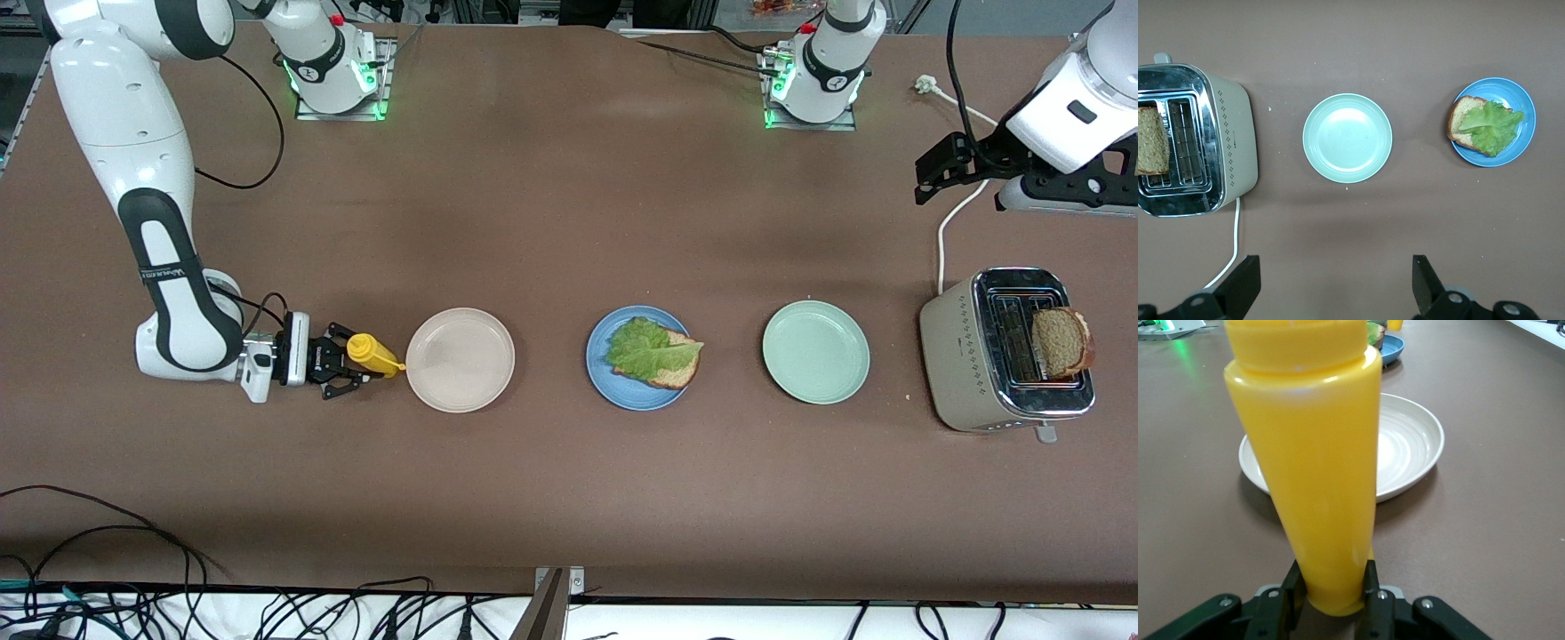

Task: Make sandwich in blue plate with both arms
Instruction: 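Lift the yellow bottle and carry it over the blue plate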

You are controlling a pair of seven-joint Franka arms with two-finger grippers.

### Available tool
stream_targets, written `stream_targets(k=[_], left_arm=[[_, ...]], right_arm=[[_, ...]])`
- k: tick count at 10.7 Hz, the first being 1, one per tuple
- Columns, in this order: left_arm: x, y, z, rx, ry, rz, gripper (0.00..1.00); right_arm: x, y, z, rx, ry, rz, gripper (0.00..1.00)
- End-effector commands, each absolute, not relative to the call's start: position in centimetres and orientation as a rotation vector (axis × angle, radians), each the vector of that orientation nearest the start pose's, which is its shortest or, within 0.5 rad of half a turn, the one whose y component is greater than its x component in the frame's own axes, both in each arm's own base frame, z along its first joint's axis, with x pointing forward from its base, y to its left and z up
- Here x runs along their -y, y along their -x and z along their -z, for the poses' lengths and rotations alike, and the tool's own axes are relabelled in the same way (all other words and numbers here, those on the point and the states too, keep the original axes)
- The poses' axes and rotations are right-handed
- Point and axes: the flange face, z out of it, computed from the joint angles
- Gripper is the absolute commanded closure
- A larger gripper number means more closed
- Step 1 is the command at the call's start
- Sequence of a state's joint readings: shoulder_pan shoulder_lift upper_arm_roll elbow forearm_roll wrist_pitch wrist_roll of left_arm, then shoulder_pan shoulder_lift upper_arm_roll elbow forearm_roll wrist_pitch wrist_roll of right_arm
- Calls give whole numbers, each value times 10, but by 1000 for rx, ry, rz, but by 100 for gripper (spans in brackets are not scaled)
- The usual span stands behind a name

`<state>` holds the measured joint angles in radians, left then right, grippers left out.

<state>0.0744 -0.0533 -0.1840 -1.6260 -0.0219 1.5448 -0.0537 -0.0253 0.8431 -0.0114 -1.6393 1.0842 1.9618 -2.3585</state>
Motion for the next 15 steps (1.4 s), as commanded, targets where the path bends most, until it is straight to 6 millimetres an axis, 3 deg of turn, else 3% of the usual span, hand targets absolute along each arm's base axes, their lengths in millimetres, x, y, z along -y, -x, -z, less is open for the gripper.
stream_targets(k=[1, 4, 7, 9, 11, 15], left_arm=[[63, -534, -631, -91, 3162, -48, 0], [62, -534, -631, -88, 3162, -50, 0], [62, -534, -631, -88, 3162, -50, 0], [62, -534, -631, -88, 3162, -50, 0], [62, -534, -631, -88, 3162, -50, 0], [62, -534, -631, -88, 3161, -48, 0]], right_arm=[[-39, -660, -173, 1665, 1688, 652, 100], [-66, -663, -237, 1679, 1788, 503, 100], [-134, -653, -296, 1693, 1990, 247, 100], [-181, -640, -315, 1670, 2152, 70, 100], [-239, -621, -317, 1627, 2298, -72, 100], [-340, -587, -340, 1532, 2572, -170, 100]])
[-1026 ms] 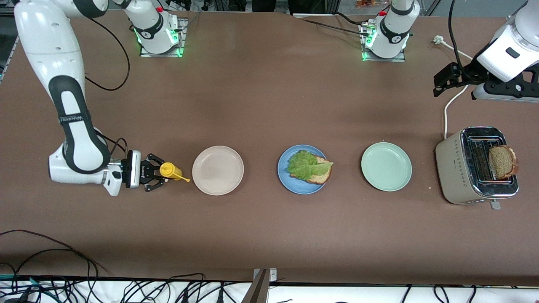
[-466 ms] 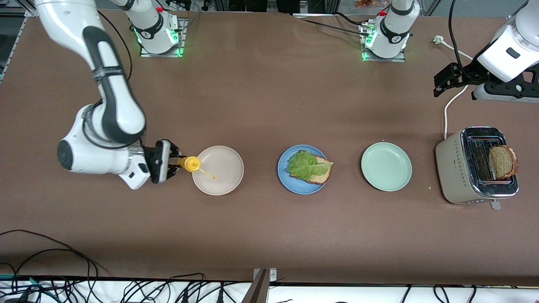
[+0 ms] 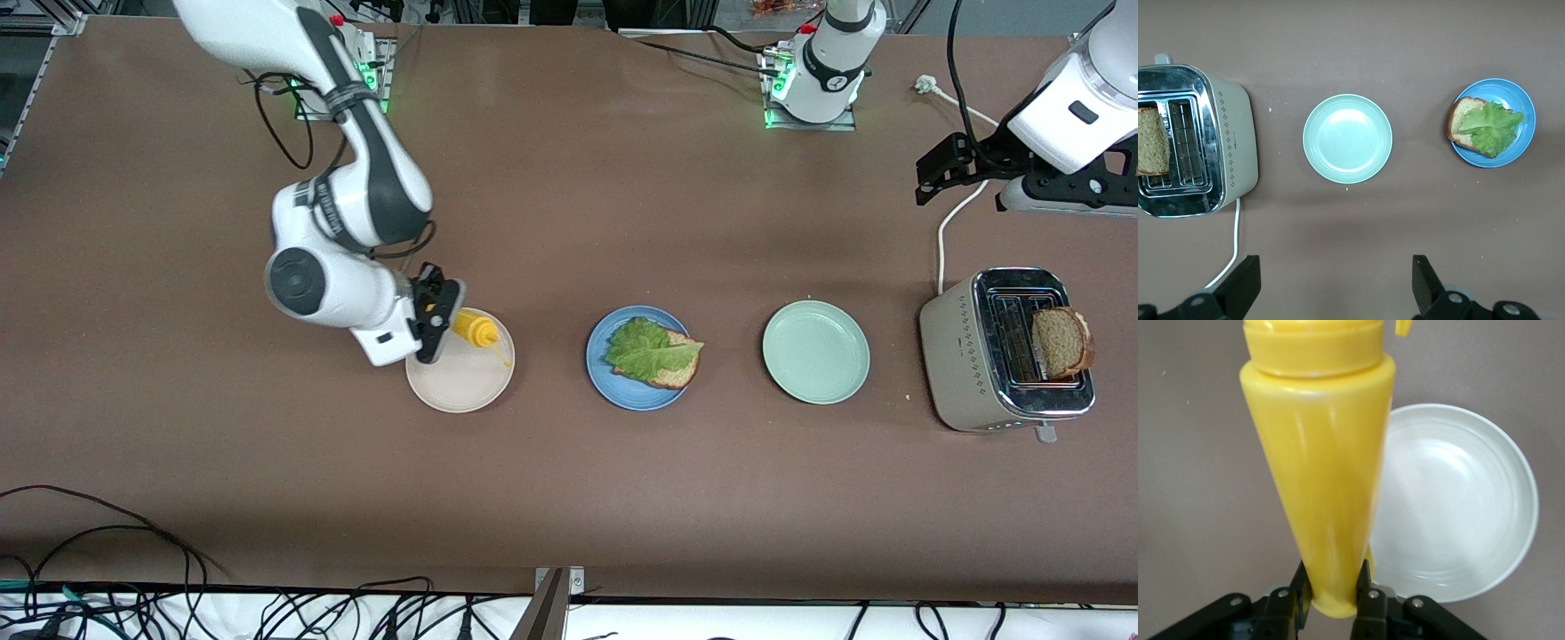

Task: Make sandwich in blue plate with both arms
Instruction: 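Lift the yellow bottle and carry it over the blue plate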

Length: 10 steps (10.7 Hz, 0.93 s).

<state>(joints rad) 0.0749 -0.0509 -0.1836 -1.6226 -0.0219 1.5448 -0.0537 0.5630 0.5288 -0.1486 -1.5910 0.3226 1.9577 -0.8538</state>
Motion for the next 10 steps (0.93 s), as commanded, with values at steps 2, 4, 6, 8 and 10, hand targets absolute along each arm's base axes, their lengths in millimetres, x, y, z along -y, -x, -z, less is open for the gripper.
stream_targets(k=[2, 4, 6, 8, 10], left_arm=[[63, -534, -631, -91, 3161, -48, 0], [62, -534, -631, -88, 3161, -48, 0], [63, -534, -631, -91, 3161, -48, 0], [63, -534, -631, -91, 3161, -48, 0], [63, -534, -631, -91, 3161, -48, 0]], right_arm=[[-375, -573, -352, 1560, 2652, -244, 100], [-418, -555, -357, 1609, 2753, -292, 100], [-458, -533, -352, 1702, 2832, -328, 100], [-483, -513, -339, 1771, 2912, -345, 100], [-502, -496, -324, 1886, 2974, -376, 100]])
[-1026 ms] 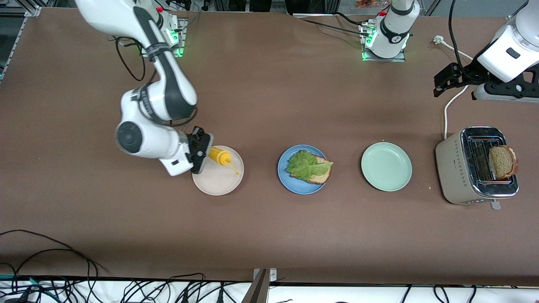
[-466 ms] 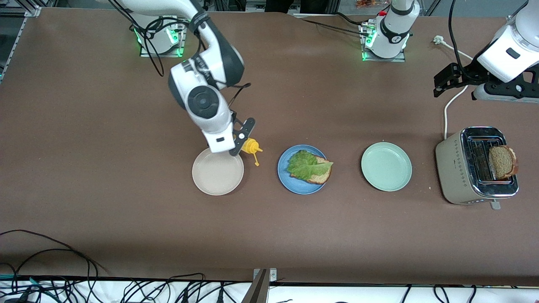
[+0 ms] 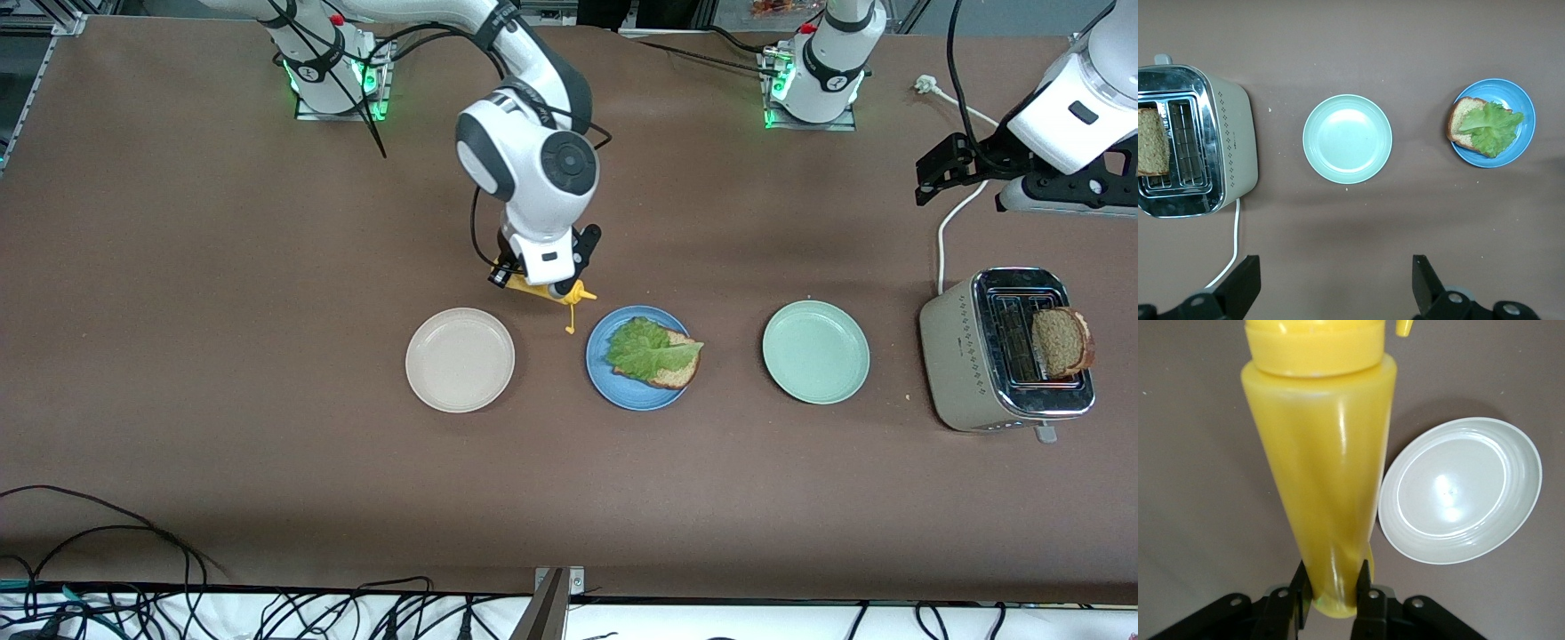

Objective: Make sandwich in blue plate with both arms

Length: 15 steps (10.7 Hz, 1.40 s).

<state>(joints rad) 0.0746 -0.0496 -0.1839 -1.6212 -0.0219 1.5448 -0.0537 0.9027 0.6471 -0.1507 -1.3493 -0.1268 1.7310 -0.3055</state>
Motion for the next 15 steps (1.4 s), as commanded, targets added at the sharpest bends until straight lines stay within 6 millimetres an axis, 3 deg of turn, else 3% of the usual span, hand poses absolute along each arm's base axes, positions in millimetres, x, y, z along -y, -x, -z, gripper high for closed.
stream_targets(k=[1, 4, 8, 9, 12, 15], left_arm=[[63, -534, -631, -91, 3161, -48, 0], [63, -534, -631, -91, 3161, -48, 0], [63, -534, -631, -93, 3161, -50, 0], [63, -534, -631, -91, 3161, -50, 0], [63, -535, -630, -91, 3161, -50, 0], [62, -534, -631, -91, 3161, -47, 0]], right_arm=[[-513, -489, -319, 1967, 3015, -403, 100], [-534, -479, -304, 2130, 3099, -487, 100], [-548, -476, -264, 2240, 3124, -512, 100], [-550, -476, -262, 2246, 3135, -501, 100], [-544, -488, -266, 2232, 3160, -470, 100], [-541, -498, -247, 2253, 3165, -422, 100]])
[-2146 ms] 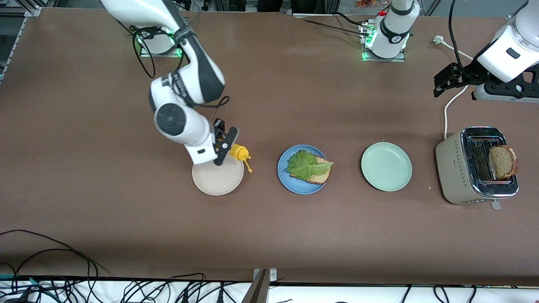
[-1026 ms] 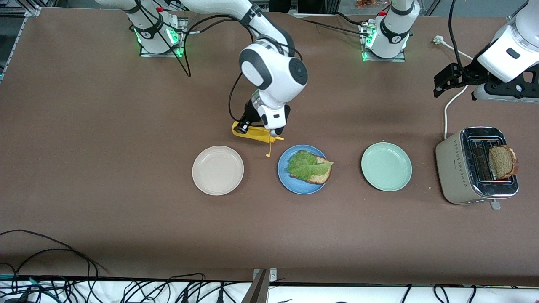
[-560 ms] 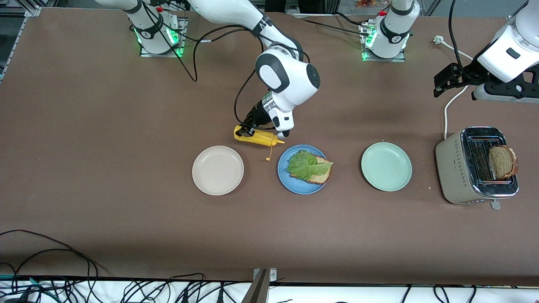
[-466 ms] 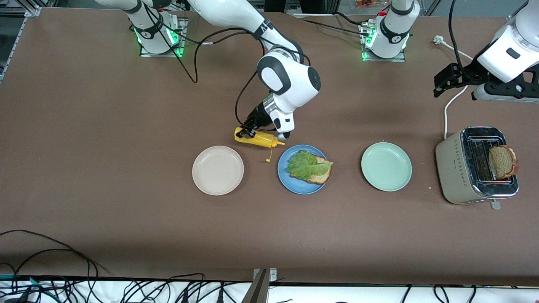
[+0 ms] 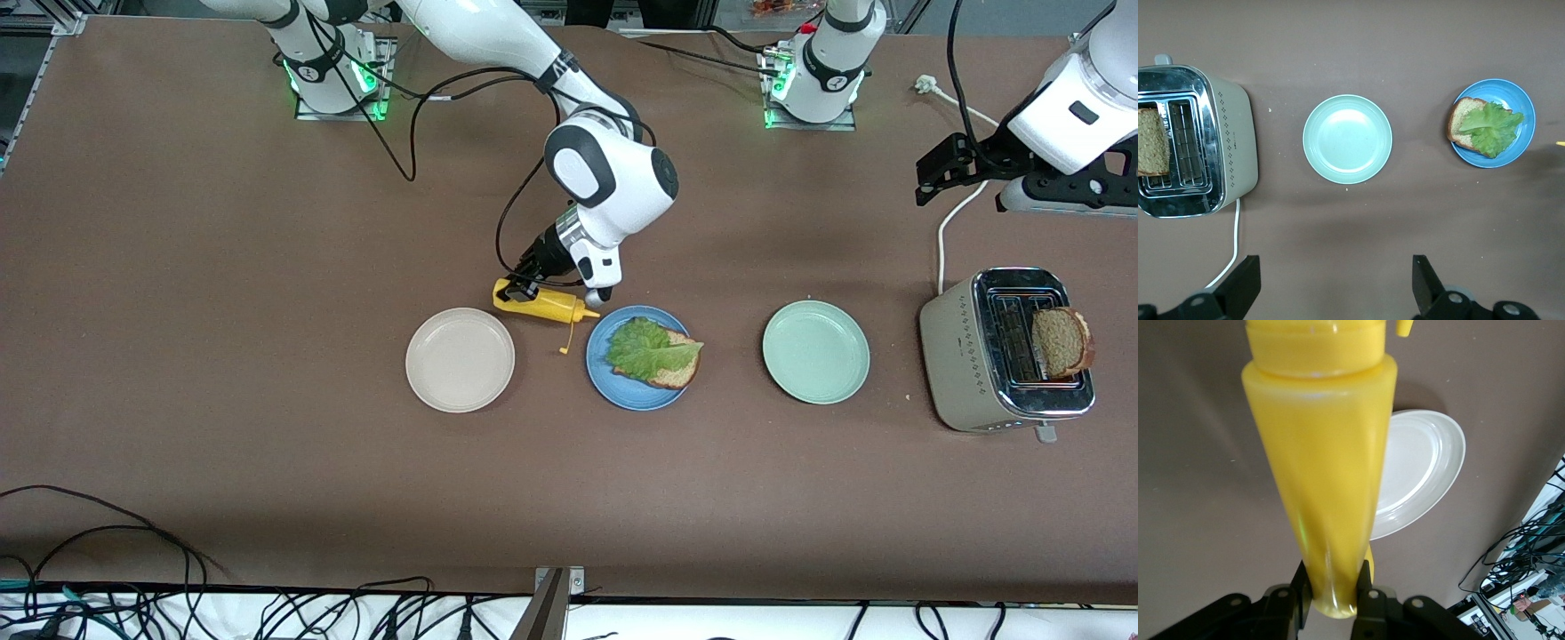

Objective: Make sandwich in blue plate with both arms

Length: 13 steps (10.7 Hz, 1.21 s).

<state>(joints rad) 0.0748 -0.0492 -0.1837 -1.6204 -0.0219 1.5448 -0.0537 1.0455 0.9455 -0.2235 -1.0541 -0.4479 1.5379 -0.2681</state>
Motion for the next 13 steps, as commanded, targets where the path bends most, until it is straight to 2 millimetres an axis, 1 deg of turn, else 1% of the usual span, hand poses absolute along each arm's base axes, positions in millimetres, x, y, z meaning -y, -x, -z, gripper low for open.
stream_targets(k=[1, 3, 5, 10, 11, 12, 13], left_arm=[[62, -534, -631, -91, 3161, -47, 0], [62, -534, -631, -91, 3161, -47, 0], [62, -534, -631, -91, 3161, -50, 0], [62, -534, -631, -91, 3161, -47, 0], [61, -535, -630, -88, 3161, -50, 0], [61, -534, -631, -88, 3161, -47, 0], [61, -534, -631, -88, 3161, -47, 0]], right_arm=[[-542, -498, -247, -1374, -1924, 252, 100], [-536, -506, -249, -1366, -1924, 250, 100], [-523, -525, -241, -1368, -1899, 231, 100], [-517, -533, -244, -1388, -1876, 239, 100], [-517, -534, -249, -1392, -1890, 237, 100], [-514, -538, -259, -1402, -1945, 240, 100], [-507, -546, -275, -1431, -2031, 237, 100]])
